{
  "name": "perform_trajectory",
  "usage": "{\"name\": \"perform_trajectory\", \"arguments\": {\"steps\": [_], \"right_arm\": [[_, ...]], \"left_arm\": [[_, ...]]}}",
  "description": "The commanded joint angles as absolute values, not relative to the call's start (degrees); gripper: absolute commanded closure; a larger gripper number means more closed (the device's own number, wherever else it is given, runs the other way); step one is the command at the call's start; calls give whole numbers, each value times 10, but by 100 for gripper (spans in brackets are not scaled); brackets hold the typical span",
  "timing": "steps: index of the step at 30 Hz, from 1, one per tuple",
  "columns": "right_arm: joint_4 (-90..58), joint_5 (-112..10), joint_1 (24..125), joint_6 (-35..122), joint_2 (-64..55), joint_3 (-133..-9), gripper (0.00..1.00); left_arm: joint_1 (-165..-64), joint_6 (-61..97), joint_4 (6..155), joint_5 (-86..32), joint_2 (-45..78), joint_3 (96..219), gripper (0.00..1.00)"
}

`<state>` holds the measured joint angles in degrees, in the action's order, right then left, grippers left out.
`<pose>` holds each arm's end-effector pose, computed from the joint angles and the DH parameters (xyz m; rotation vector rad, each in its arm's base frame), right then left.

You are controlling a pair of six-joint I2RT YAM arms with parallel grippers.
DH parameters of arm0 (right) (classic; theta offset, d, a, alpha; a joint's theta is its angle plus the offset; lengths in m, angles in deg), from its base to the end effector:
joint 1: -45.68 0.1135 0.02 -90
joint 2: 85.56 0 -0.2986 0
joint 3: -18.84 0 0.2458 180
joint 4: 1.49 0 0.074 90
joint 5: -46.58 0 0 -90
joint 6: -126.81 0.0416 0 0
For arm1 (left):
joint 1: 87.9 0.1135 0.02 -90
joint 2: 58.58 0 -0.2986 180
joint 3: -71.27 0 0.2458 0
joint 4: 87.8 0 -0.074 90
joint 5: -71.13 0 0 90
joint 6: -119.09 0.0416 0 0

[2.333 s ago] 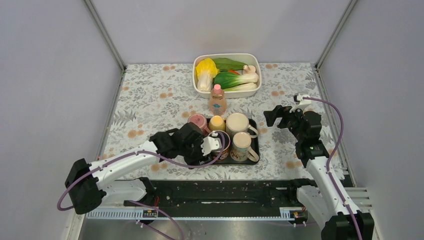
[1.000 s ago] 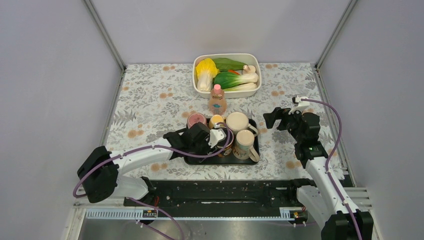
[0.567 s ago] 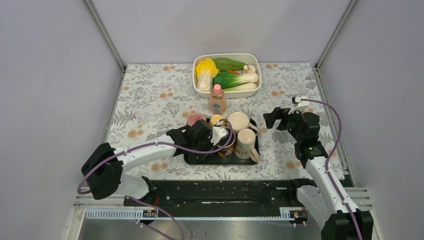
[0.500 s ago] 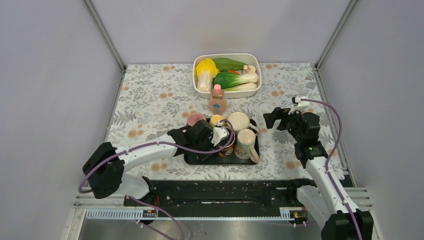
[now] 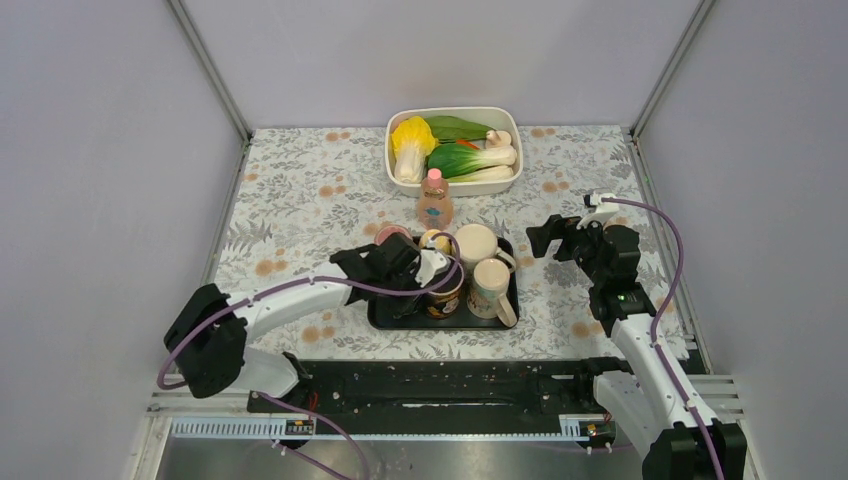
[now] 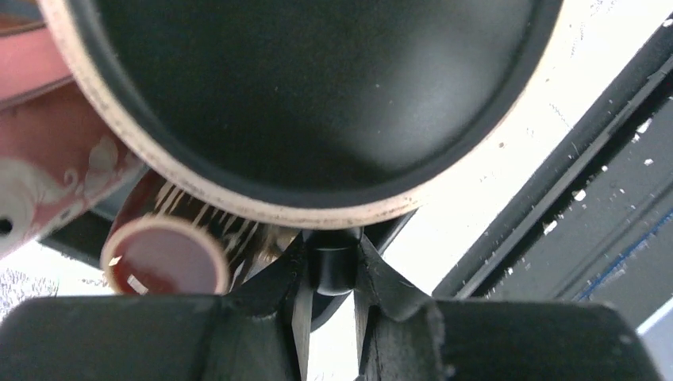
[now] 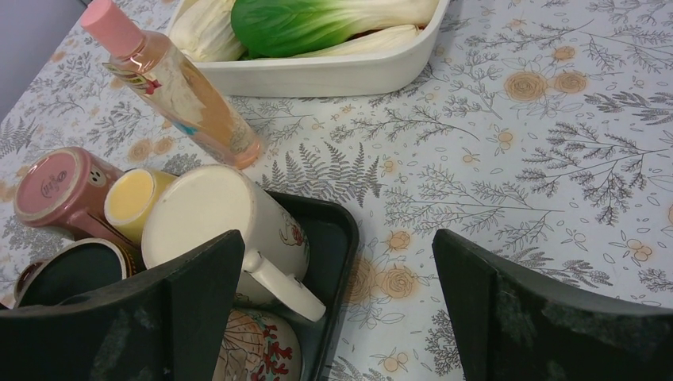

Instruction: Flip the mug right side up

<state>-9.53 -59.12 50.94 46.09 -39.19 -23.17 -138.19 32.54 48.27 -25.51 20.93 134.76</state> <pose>0.1687 0.0268 0.2865 -0.1354 1.7939 0.4265 0.1622 -0.2028 0.2395 1.2454 2.3660 -0.4275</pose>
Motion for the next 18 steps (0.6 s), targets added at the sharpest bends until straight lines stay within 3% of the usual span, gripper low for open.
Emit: {"name": "perform_trajectory", "arguments": {"steps": [1, 11, 18], "right_arm": [[-111, -607, 511, 465, -401, -258, 1], [-129, -696, 541, 560, -427, -339, 1], [-133, -674, 575, 550, -439, -341, 1]], "left_arm": [[-1337, 335, 442, -283, 130, 1419, 100], [-1290, 346, 414, -405, 68, 1502, 100], [-1291, 360, 431, -405, 135, 1480, 100]]}}
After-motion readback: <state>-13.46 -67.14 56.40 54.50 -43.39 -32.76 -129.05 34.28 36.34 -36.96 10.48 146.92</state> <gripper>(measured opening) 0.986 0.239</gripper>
